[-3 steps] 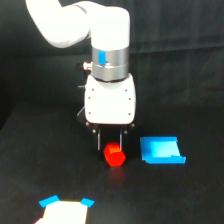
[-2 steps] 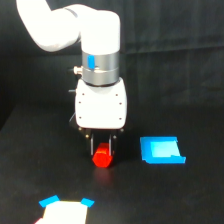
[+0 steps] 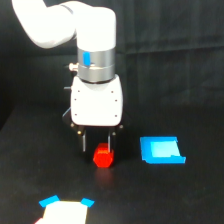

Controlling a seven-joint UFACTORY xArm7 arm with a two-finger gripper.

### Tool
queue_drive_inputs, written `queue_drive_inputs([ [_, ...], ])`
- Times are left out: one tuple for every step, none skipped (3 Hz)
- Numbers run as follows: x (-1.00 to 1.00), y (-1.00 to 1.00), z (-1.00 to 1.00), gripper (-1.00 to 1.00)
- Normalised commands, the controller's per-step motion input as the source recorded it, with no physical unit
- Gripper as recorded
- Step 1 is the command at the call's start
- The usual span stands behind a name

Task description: Pick up the red object from the table

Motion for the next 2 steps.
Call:
queue_drive_inputs([
  [0.35,-0.02,-1.0,1.0],
  [0.59,0.24,-1.0,1.0],
])
